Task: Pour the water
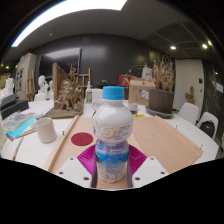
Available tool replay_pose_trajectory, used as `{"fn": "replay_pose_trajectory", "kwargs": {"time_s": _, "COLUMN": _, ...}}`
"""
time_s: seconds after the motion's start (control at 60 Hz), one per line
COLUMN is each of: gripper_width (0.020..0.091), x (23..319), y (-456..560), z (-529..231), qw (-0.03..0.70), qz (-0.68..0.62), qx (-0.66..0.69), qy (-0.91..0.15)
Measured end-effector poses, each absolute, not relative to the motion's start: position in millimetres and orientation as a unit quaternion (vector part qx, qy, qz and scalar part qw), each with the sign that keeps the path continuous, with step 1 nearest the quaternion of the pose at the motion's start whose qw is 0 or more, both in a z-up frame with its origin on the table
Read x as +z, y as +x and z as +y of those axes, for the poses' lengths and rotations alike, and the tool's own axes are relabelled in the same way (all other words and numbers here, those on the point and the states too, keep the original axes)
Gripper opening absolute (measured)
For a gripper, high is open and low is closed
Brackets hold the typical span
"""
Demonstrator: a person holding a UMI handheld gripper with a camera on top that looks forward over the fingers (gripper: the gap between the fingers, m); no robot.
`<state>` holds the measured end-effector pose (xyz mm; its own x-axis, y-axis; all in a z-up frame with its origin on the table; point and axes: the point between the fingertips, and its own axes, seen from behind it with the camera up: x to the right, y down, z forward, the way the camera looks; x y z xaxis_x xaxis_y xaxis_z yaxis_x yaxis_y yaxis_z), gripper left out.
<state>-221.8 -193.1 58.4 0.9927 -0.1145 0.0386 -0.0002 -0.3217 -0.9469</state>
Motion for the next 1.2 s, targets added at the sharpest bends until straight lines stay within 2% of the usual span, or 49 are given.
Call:
{"fn": "replay_pose_trajectory", "kwargs": {"time_s": 0.1, "gripper_width": 0.0373, "x": 59.2, "y": -221.2, "z": -193.0, "qw": 0.573, "qz": 0.026, "qx": -0.069, "qy": -0.816}}
{"fn": "replay_pose_trajectory", "kwargs": {"time_s": 0.233, "gripper_width": 0.0374, "x": 79.8, "y": -219.1, "z": -190.6, "qw": 0.57, "qz": 0.0, "qx": -0.111, "qy": -0.814}}
{"fn": "replay_pose_trajectory", "kwargs": {"time_s": 0.433, "gripper_width": 0.0372, "x": 146.2, "y": -217.7, "z": -158.2, "qw": 0.561, "qz": -0.075, "qx": -0.234, "qy": -0.791}}
{"fn": "replay_pose_trajectory", "kwargs": {"time_s": 0.567, "gripper_width": 0.0371, "x": 188.9, "y": -238.3, "z": -119.2, "qw": 0.546, "qz": -0.177, "qx": -0.342, "qy": -0.744}}
{"fn": "replay_pose_trajectory", "kwargs": {"time_s": 0.683, "gripper_width": 0.037, "x": 212.6, "y": -273.6, "z": -89.5, "qw": 0.522, "qz": -0.293, "qx": -0.437, "qy": -0.671}}
{"fn": "replay_pose_trajectory", "kwargs": {"time_s": 0.8, "gripper_width": 0.0369, "x": 217.1, "y": -313.5, "z": -65.5, "qw": 0.484, "qz": -0.4, "qx": -0.52, "qy": -0.579}}
{"fn": "replay_pose_trajectory", "kwargs": {"time_s": 1.017, "gripper_width": 0.037, "x": 200.5, "y": -357.4, "z": -39.8, "qw": 0.39, "qz": -0.524, "qx": -0.625, "qy": -0.427}}
{"fn": "replay_pose_trajectory", "kwargs": {"time_s": 1.2, "gripper_width": 0.0369, "x": 182.3, "y": -373.6, "z": -27.2, "qw": 0.346, "qz": -0.57, "qx": -0.646, "qy": -0.371}}
